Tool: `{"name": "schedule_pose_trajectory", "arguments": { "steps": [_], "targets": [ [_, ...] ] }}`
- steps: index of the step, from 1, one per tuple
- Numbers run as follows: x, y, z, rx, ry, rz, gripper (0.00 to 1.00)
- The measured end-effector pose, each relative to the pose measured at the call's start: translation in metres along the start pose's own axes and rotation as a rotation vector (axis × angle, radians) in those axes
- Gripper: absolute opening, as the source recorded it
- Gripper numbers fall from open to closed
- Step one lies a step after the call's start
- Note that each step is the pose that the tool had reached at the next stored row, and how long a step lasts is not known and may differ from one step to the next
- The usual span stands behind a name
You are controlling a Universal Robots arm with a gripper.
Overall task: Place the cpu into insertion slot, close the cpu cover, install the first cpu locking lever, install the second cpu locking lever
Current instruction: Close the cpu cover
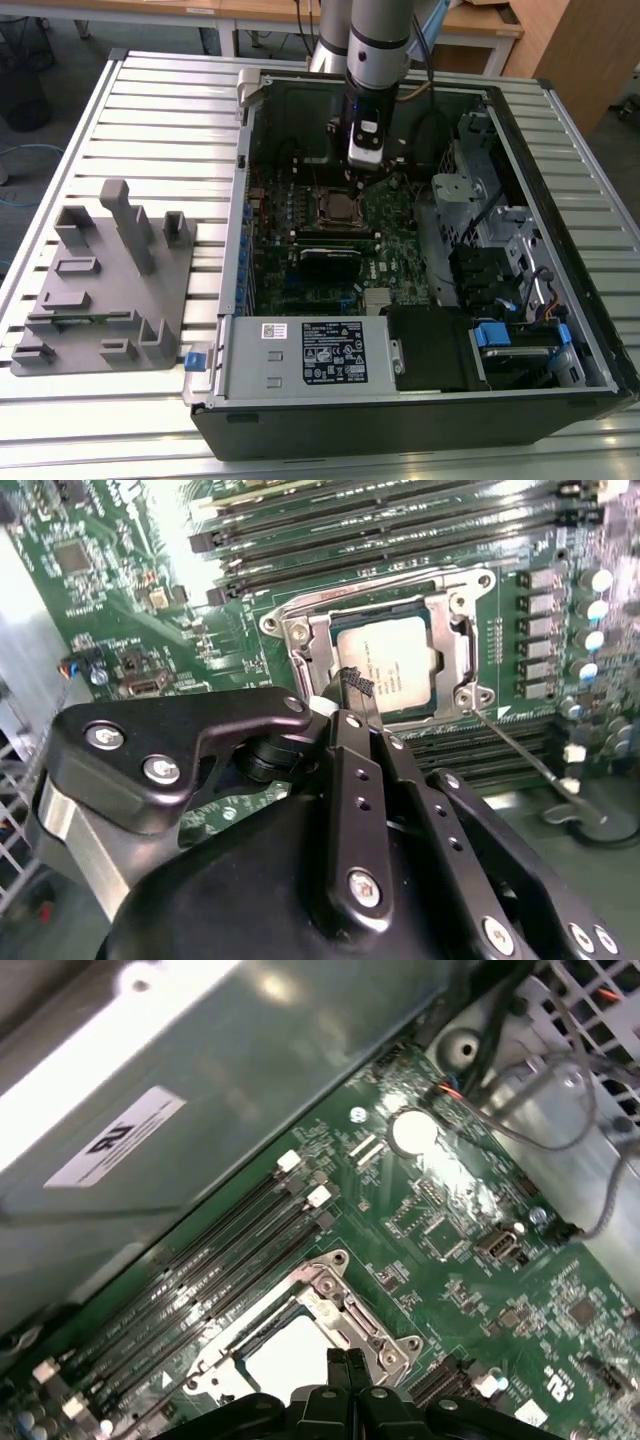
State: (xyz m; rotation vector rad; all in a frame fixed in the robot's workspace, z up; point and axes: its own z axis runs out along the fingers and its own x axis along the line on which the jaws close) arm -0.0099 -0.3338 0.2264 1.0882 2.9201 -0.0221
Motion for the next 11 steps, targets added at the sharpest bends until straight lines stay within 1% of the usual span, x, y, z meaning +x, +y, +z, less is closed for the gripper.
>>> {"name": "schedule_pose_trajectory", "arguments": {
  "steps": [11],
  "targets": [
    [0.0000,0.0000,0.0014,-0.0057,-0.0009,-0.201,0.11]
  ]
}}
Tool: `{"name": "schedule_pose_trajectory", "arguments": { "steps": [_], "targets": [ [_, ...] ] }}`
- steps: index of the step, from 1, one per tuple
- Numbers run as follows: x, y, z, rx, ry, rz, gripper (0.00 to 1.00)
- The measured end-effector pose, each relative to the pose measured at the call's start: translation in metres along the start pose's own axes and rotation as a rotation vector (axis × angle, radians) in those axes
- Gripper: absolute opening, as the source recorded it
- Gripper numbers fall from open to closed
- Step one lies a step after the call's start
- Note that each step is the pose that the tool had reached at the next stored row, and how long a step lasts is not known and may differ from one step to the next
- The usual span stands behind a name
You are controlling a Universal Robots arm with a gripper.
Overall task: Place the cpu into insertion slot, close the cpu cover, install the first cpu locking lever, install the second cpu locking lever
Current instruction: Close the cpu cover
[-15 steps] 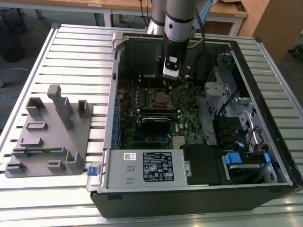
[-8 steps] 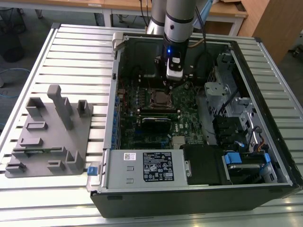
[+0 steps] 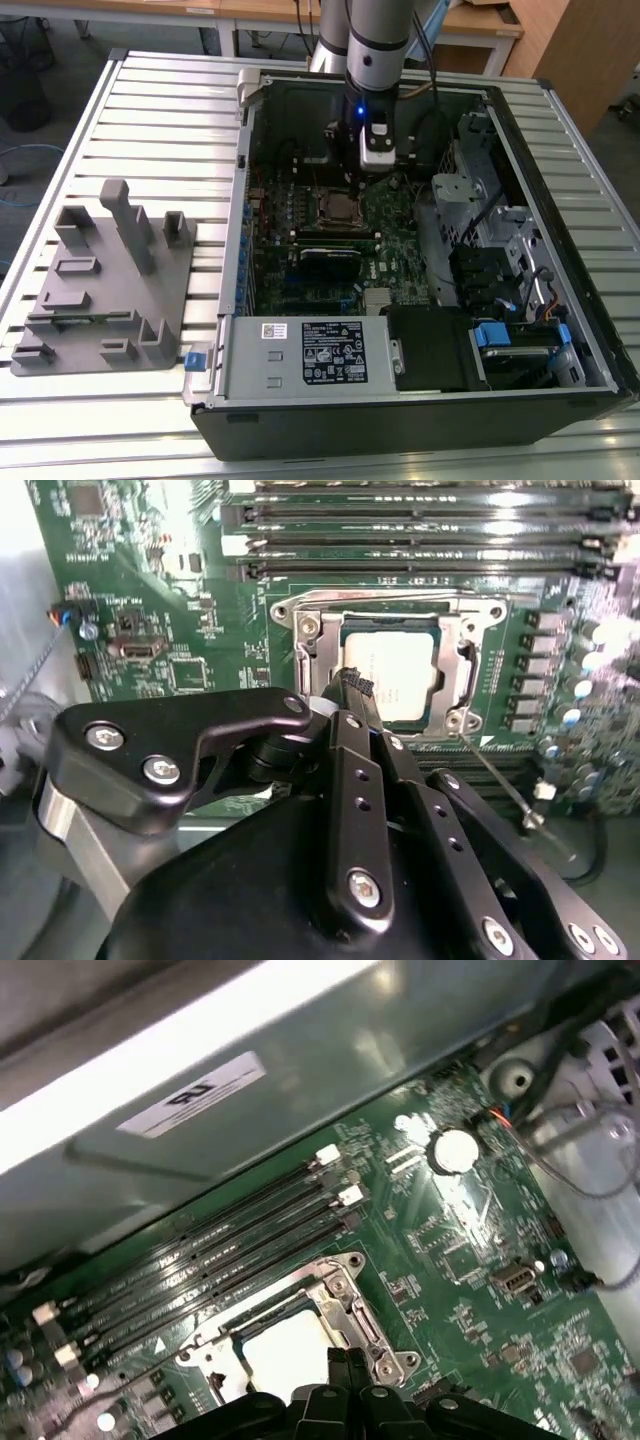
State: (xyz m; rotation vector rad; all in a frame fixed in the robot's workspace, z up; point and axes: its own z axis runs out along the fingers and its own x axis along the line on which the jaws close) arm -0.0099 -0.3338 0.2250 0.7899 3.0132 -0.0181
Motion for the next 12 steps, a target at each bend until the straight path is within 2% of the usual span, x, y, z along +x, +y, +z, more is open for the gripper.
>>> {"name": "schedule_pose_trajectory", "arguments": {
  "steps": [12],
  "targets": [
    [0.0000,0.0000,0.0016,-0.0063,-0.0010,-0.217,0.11]
  ]
}}
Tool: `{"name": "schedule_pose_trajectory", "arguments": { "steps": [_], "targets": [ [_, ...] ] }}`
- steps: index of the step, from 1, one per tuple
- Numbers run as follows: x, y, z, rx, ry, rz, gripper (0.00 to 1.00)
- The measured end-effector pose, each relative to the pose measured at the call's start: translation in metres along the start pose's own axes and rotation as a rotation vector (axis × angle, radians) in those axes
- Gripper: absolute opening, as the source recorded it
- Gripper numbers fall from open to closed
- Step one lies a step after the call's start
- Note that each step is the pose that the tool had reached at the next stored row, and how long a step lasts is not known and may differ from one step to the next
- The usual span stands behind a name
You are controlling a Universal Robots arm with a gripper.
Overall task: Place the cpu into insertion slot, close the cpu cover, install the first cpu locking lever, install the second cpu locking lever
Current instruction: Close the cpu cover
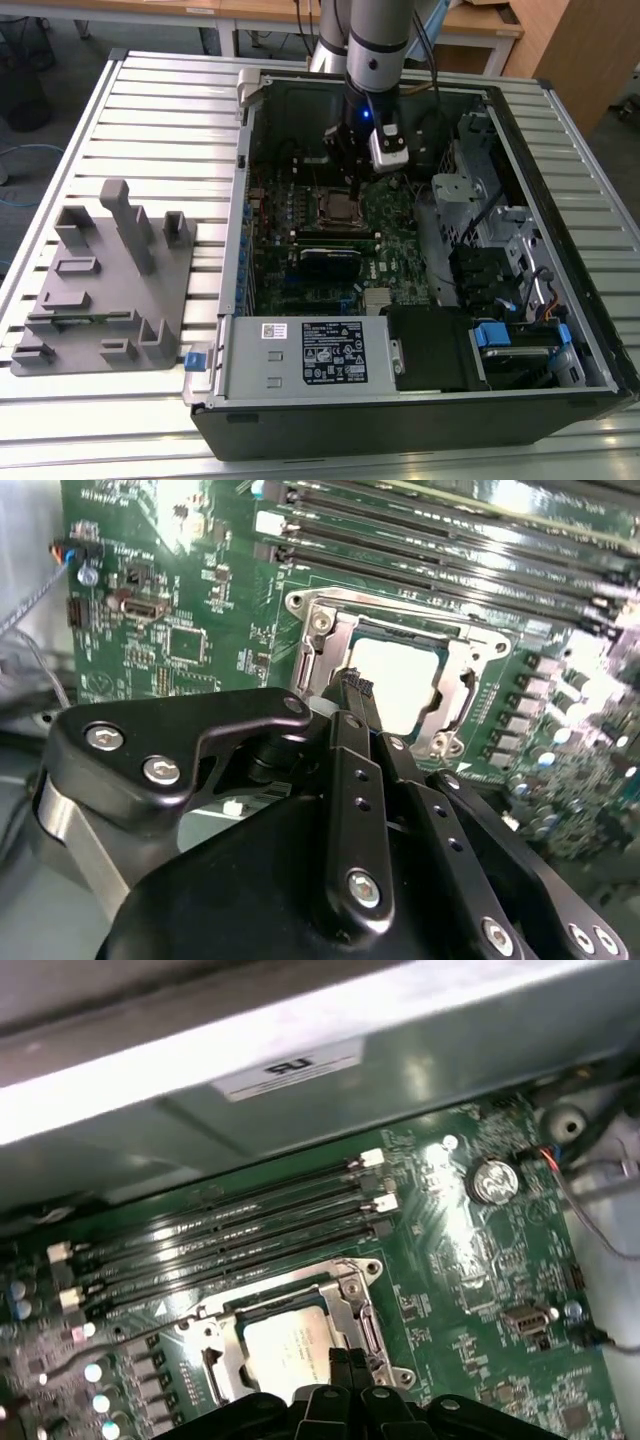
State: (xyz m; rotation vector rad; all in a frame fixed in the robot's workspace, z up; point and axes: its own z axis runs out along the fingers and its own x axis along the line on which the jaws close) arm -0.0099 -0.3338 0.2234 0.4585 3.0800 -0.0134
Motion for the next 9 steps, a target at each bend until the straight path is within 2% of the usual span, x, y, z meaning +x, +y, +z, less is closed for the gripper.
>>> {"name": "schedule_pose_trajectory", "arguments": {
  "steps": [9],
  "targets": [
    [0.0001,0.0000,0.0014,-0.0047,-0.0008,-0.164,0.11]
  ]
}}
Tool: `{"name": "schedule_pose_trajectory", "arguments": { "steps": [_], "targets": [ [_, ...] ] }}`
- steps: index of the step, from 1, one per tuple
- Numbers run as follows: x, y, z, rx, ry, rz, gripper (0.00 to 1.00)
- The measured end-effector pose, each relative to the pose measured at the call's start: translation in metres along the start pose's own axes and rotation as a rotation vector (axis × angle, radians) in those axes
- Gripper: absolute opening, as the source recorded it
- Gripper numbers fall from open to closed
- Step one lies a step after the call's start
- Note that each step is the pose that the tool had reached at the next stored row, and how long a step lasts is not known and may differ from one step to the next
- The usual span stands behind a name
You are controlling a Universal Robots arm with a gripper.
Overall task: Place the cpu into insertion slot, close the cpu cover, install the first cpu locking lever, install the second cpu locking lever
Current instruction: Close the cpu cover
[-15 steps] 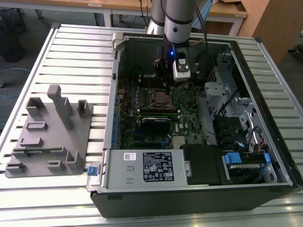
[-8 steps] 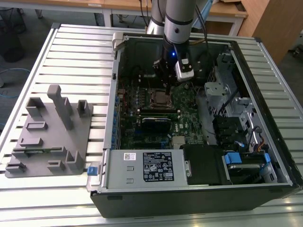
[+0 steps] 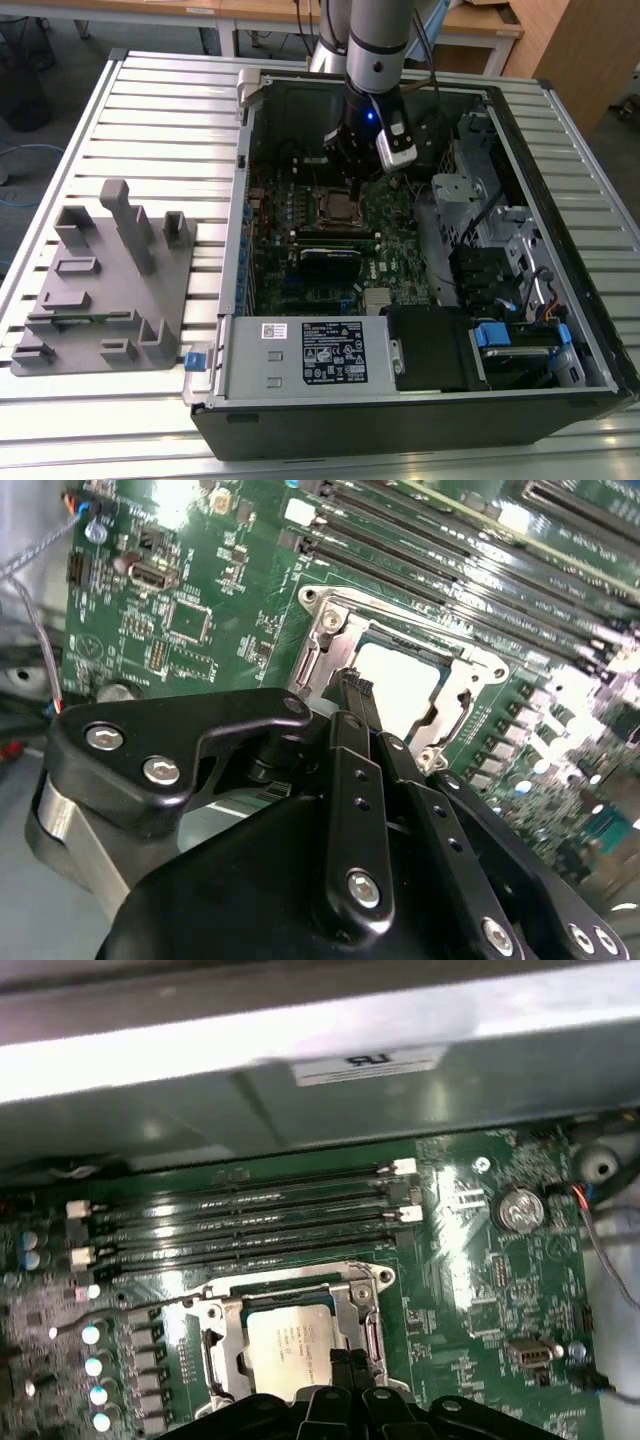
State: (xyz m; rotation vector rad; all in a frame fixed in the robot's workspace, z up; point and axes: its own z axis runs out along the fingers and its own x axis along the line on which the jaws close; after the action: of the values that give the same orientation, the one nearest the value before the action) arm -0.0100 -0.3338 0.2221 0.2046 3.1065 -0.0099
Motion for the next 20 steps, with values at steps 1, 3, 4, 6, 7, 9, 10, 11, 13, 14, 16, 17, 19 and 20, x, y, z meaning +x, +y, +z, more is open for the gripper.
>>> {"name": "schedule_pose_trajectory", "arguments": {
  "steps": [1,3,4,6,7,9,10,11,13,14,16,17,19,20],
  "targets": [
    [0.0000,0.0000,0.0002,-0.0006,-0.0001,-0.018,0.11],
    [0.0000,0.0000,0.0005,-0.0015,-0.0003,-0.052,0.11],
    [0.0000,0.0000,0.0006,-0.0019,-0.0003,-0.069,0.11],
    [0.0000,0.0000,0.0008,-0.0024,-0.0004,-0.091,0.11],
    [0.0000,0.0000,0.0009,-0.0023,-0.0005,-0.096,0.11],
    [0.0005,0.0000,0.0010,-0.0016,-0.0006,-0.102,0.11],
    [0.0009,-0.0001,0.0011,-0.0015,-0.0006,-0.104,0.11],
    [0.0017,-0.0002,0.0012,-0.0014,-0.0007,-0.104,0.11],
    [0.0041,-0.0005,0.0016,-0.0012,-0.0008,-0.105,0.11],
    [0.0057,-0.0007,0.0018,-0.0011,-0.0008,-0.106,0.11],
    [0.0092,-0.0011,0.0023,-0.0003,-0.0009,-0.107,0.11],
    [0.0110,-0.0014,0.0025,0.0003,-0.0010,-0.108,0.11],
    [0.0152,-0.0019,0.0029,0.0017,-0.0010,-0.109,0.11],
    [0.0173,-0.0022,0.0031,0.0024,-0.0012,-0.110,0.11]
  ]
}}
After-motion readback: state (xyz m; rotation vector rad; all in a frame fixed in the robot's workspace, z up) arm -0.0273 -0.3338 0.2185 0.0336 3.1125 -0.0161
